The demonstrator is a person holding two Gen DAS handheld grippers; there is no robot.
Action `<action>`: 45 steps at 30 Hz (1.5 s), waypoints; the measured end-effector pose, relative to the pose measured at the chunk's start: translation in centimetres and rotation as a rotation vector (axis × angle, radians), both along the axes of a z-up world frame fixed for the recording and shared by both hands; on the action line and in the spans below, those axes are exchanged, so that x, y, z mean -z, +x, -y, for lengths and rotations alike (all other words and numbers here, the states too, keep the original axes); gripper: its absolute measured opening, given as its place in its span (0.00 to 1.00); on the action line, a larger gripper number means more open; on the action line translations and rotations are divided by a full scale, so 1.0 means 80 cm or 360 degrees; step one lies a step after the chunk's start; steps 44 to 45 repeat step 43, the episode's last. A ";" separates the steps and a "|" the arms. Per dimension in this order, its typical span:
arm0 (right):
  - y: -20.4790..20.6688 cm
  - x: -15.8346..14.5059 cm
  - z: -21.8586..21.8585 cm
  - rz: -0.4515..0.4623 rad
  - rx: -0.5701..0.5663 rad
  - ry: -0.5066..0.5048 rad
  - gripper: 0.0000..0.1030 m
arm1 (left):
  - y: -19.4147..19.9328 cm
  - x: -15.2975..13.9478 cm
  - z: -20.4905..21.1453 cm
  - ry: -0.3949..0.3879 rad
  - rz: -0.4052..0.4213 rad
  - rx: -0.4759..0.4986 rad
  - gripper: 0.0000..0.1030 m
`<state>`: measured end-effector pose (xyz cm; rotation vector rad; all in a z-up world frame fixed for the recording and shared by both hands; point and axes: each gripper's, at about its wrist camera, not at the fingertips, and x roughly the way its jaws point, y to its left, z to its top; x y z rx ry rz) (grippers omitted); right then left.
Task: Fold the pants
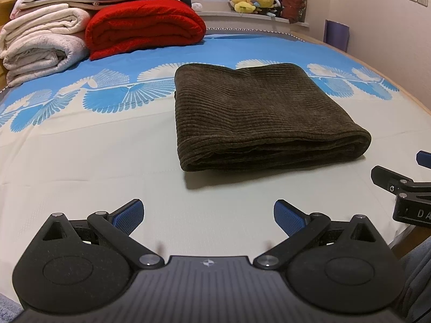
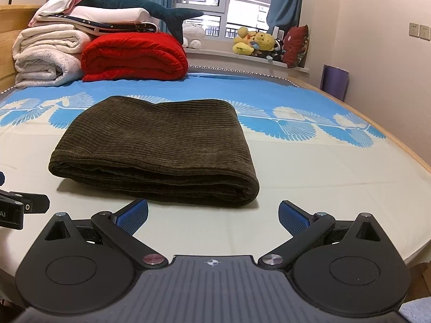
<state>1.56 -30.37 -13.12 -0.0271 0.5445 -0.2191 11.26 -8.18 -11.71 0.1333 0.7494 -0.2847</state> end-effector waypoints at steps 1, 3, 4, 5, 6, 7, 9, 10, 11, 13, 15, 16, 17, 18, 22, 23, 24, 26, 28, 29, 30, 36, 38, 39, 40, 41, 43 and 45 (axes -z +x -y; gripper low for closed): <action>0.000 0.000 0.000 -0.0003 -0.0002 0.0000 0.99 | 0.000 0.000 0.000 0.0001 0.0000 0.0001 1.00; 0.000 0.001 0.000 -0.0006 -0.0003 -0.0003 0.99 | -0.001 0.001 0.001 0.0001 0.0000 0.0000 1.00; 0.000 0.001 0.000 -0.0006 -0.0004 -0.0004 0.99 | -0.001 0.001 0.001 0.0000 0.0001 0.0000 1.00; 0.000 0.001 0.000 -0.0007 -0.0003 -0.0004 0.99 | -0.001 0.001 0.000 0.0002 0.0001 0.0001 1.00; 0.000 0.001 0.000 -0.0007 -0.0003 -0.0004 0.99 | 0.000 0.000 0.001 0.0003 0.0002 0.0001 1.00; 0.000 0.001 0.000 -0.0007 -0.0003 -0.0005 0.99 | 0.000 0.000 0.001 0.0005 0.0002 0.0001 1.00; 0.000 0.001 0.000 -0.0008 -0.0003 -0.0007 0.99 | 0.000 0.001 0.002 0.0006 0.0000 0.0004 1.00; 0.000 0.001 0.000 -0.0009 -0.0005 -0.0008 0.99 | 0.000 0.000 0.002 0.0007 0.0001 0.0004 1.00; 0.000 0.001 0.000 -0.0010 -0.0008 -0.0009 0.99 | -0.001 0.000 0.003 0.0008 0.0002 0.0003 1.00; 0.000 0.001 0.000 -0.0010 -0.0010 -0.0014 0.99 | 0.000 0.000 0.003 0.0007 0.0002 0.0003 1.00; 0.000 0.001 0.001 -0.0010 -0.0010 -0.0015 0.99 | 0.000 0.000 0.003 0.0005 -0.0003 0.0009 1.00; 0.000 0.001 0.001 -0.0010 -0.0010 -0.0016 0.99 | 0.000 0.000 0.003 0.0005 -0.0006 0.0009 1.00; 0.000 0.001 0.001 -0.0011 -0.0011 -0.0016 0.99 | -0.001 0.000 0.004 0.0008 -0.0009 0.0009 1.00; 0.000 0.001 0.001 -0.0011 -0.0012 -0.0016 0.99 | 0.000 0.001 0.005 0.0010 -0.0011 0.0013 1.00; 0.000 0.002 0.001 -0.0013 -0.0014 -0.0020 0.99 | -0.002 0.001 0.008 0.0023 0.0004 0.0020 1.00; 0.000 0.002 0.001 -0.0014 -0.0014 -0.0021 0.99 | -0.002 0.001 0.008 0.0026 0.0010 0.0021 1.00; 0.000 0.002 0.001 -0.0015 -0.0015 -0.0021 0.99 | -0.003 0.001 0.009 0.0028 0.0016 0.0021 1.00; 0.000 0.002 0.001 -0.0014 -0.0014 -0.0022 0.99 | -0.002 0.002 0.010 0.0030 0.0014 0.0021 1.00; 0.000 0.002 0.001 -0.0013 -0.0015 -0.0023 0.99 | -0.002 0.003 0.010 0.0024 0.0001 0.0021 1.00; 0.000 0.002 0.001 -0.0014 -0.0014 -0.0023 0.99 | -0.001 0.003 0.009 0.0019 -0.0005 0.0017 1.00; 0.000 0.002 0.001 -0.0014 -0.0014 -0.0024 0.99 | -0.001 0.003 0.009 0.0015 -0.0009 0.0011 1.00; -0.001 0.002 0.000 -0.0013 -0.0028 -0.0038 0.99 | 0.000 0.002 0.007 0.0011 -0.0009 -0.0010 1.00; -0.001 0.002 0.000 -0.0015 -0.0033 -0.0043 0.99 | -0.001 0.003 0.007 0.0019 -0.0006 -0.0013 1.00; -0.001 0.002 0.000 -0.0015 -0.0035 -0.0043 0.99 | -0.001 0.003 0.007 0.0024 -0.0002 -0.0015 1.00; -0.001 0.002 0.000 -0.0015 -0.0037 -0.0042 0.99 | -0.001 0.003 0.007 0.0031 -0.0004 -0.0012 1.00; -0.001 0.001 0.001 -0.0015 -0.0038 -0.0039 0.99 | -0.001 0.003 0.007 0.0032 -0.0008 -0.0013 1.00; -0.002 0.001 0.002 -0.0013 -0.0038 -0.0035 0.99 | -0.002 0.003 0.007 0.0032 0.0001 -0.0022 1.00; -0.002 0.001 0.002 -0.0013 -0.0038 -0.0035 0.99 | -0.002 0.003 0.007 0.0032 0.0001 -0.0022 1.00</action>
